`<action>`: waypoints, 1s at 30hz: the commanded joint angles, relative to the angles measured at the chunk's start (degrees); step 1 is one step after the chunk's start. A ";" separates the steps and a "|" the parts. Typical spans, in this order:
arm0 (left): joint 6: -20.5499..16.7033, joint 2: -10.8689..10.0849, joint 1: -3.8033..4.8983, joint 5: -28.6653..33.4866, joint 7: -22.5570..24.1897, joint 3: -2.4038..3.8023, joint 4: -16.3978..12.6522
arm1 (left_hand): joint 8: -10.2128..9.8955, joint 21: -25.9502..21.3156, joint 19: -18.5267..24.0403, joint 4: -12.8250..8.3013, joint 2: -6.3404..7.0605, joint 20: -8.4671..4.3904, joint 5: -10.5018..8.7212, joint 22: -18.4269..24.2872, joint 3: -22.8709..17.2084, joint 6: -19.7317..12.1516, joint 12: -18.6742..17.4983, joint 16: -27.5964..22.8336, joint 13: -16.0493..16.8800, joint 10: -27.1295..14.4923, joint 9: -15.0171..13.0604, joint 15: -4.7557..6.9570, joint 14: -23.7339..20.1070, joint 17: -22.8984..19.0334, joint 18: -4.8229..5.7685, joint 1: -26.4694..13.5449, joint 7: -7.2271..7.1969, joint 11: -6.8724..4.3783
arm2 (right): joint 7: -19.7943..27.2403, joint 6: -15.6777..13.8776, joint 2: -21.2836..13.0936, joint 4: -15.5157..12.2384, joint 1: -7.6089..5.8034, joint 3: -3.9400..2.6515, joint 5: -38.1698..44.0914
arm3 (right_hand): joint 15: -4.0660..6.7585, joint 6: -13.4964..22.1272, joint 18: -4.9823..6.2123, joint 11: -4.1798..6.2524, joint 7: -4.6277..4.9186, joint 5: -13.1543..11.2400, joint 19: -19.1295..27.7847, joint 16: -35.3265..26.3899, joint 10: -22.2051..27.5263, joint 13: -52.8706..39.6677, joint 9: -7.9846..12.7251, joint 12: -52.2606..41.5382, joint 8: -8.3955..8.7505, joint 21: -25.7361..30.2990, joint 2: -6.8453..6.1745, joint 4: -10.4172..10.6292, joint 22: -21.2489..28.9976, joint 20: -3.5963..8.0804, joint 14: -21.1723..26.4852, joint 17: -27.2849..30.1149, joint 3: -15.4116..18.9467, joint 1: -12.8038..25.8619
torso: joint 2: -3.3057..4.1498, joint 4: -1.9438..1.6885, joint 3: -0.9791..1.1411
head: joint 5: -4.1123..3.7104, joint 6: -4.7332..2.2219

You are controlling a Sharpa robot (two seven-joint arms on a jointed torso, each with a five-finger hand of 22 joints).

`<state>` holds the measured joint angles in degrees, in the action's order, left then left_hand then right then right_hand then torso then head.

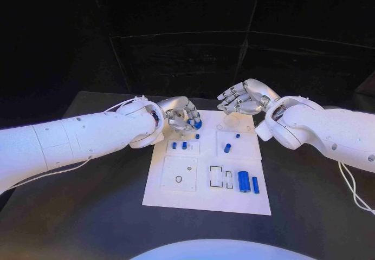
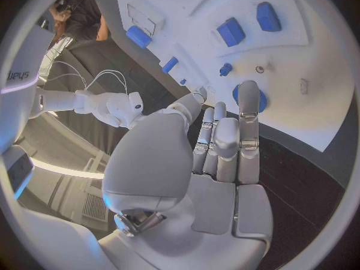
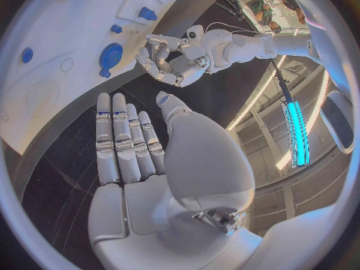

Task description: Assemble the parts on the task board

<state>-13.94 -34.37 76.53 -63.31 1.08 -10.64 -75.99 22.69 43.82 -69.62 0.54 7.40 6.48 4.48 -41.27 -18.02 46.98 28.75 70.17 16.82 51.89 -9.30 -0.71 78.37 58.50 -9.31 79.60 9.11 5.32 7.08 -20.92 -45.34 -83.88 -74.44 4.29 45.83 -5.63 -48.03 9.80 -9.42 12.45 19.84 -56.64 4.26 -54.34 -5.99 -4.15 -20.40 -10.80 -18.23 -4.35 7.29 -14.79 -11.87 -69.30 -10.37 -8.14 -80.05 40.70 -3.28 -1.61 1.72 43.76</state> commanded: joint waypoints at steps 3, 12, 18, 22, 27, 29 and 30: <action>-0.02 1.81 -0.38 -11.25 3.15 -0.24 2.05 | -2.71 7.99 -5.08 -0.49 1.05 -0.09 -0.28 -7.77 -1.61 2.77 -3.16 4.37 -4.35 1.02 2.18 0.08 3.44 4.42 0.49 -0.95 -0.11 0.11 | 0.57 -0.35 0.10 -0.13 -0.12 -0.04 -0.24 | -0.50 0.40 0.52 -0.14 1.07 0.17 -0.51 -0.30 0.37 0.05 0.05 -0.28 -0.18 0.22 -0.07 -0.28 0.09 -0.04 0.04 0.08 0.03 0.30 | 0.07 0.08 -0.02 | -0.19 -0.07; 4.92 4.48 -0.74 -16.03 0.72 -0.32 4.78 | -6.32 16.40 -10.16 -1.34 1.89 -0.71 -0.32 -16.08 -4.04 6.41 -7.96 7.56 -9.83 4.93 4.50 0.67 6.58 7.46 2.09 -2.40 -0.67 -0.32 | 0.55 -0.88 0.26 -0.09 -0.12 -0.04 -0.24 | -0.49 0.43 0.53 -0.13 1.07 0.26 -0.56 -0.34 0.39 0.15 0.05 -0.34 -0.23 0.31 -0.02 -0.34 0.16 -0.04 0.02 0.13 -0.03 0.25 | 0.01 0.02 0.03 | -0.37 -0.18; 6.32 6.28 -0.90 -17.80 -0.34 -0.32 6.55 | -6.92 17.29 -10.68 -1.41 1.83 -0.74 -0.33 -17.02 -4.19 6.97 -8.70 7.41 -10.61 5.45 4.82 0.74 6.73 6.88 2.31 -2.69 -0.72 -0.34 | 0.54 -1.18 0.36 -0.09 -0.12 -0.04 -0.24 | -0.50 0.45 0.53 -0.14 1.07 0.27 -0.57 -0.35 0.40 0.18 0.05 -0.35 -0.24 0.33 -0.04 -0.36 0.18 -0.04 0.02 0.14 -0.03 0.25 | 0.02 -0.05 0.00 | -0.47 -0.24; 6.90 6.99 -0.99 -18.45 -0.59 -0.31 7.25 | -7.17 17.49 -10.87 -1.49 1.65 -0.79 -0.32 -17.25 -4.41 7.57 -9.08 7.17 -11.08 6.03 4.95 0.80 6.73 6.27 2.34 -2.75 -0.81 -0.42 | 0.55 -1.22 0.39 -0.12 -0.12 -0.04 -0.24 | -0.50 0.45 0.53 -0.14 1.07 0.28 -0.58 -0.35 0.40 0.18 0.05 -0.36 -0.24 0.34 -0.04 -0.36 0.18 -0.05 0.03 0.14 -0.03 0.25 | 0.00 0.04 0.03 | -0.48 -0.19; 8.03 7.69 -1.05 -18.81 -0.88 -0.30 7.93 | -7.50 17.84 -11.10 -1.62 1.47 -0.90 -0.33 -17.65 -4.74 8.32 -9.60 7.03 -11.66 6.85 5.08 0.92 6.77 5.79 2.41 -2.80 -0.97 -0.57 | 0.57 -1.22 0.38 -0.17 -0.12 -0.04 -0.24 | -0.50 0.46 0.53 -0.14 1.07 0.33 -0.59 -0.37 0.42 0.22 0.05 -0.37 -0.26 0.38 -0.04 -0.39 0.21 -0.05 0.03 0.16 -0.05 0.24 | -0.04 -0.07 0.04 | -0.69 -0.08; 8.48 7.96 -1.08 -18.97 -1.02 -0.30 8.21 | -7.65 17.96 -11.18 -1.69 1.38 -0.93 -0.32 -17.80 -4.92 8.59 -9.83 7.01 -11.90 7.17 5.14 0.99 6.80 5.66 2.45 -2.79 -1.02 -0.60 | 0.58 -1.20 0.39 -0.18 -0.12 -0.04 -0.24 | -0.50 0.49 0.53 -0.14 1.07 0.43 -0.63 -0.40 0.44 0.29 0.05 -0.41 -0.29 0.44 -0.02 -0.42 0.26 -0.05 0.04 0.20 -0.08 0.22 | -0.04 -0.10 0.03 | -0.72 -0.06; 8.66 8.06 -1.10 -19.02 -1.08 -0.30 8.32 | -7.70 17.98 -11.20 -1.71 1.34 -0.95 -0.32 -17.83 -4.99 8.68 -9.90 7.00 -11.98 7.28 5.15 0.99 6.80 5.59 2.45 -2.79 -1.04 -0.63 | 0.59 -1.20 0.40 -0.18 -0.12 -0.04 -0.24 | -0.50 0.49 0.53 -0.14 1.07 0.43 -0.63 -0.40 0.44 0.29 0.05 -0.41 -0.29 0.44 -0.02 -0.42 0.26 -0.05 0.04 0.20 -0.08 0.22 | -0.03 -0.10 0.03 | -0.72 -0.05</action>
<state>-7.29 -26.45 75.40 -80.94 0.69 -10.99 -67.79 15.32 61.60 -80.50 -1.25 8.88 5.63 4.48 -59.05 -22.65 55.40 19.11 77.51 4.87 58.80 -4.20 0.08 83.86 64.14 -7.54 77.03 7.97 4.77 7.11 -21.49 -45.00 -83.95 -74.44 4.29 45.76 -5.63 -47.86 9.80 -9.42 12.28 20.12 -56.85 4.04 -54.34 -5.74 -4.15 -20.62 -10.80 -17.95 -4.36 7.14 -14.58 -12.08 -69.30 -10.21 -8.29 -80.05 40.67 -3.31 -1.57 1.04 43.69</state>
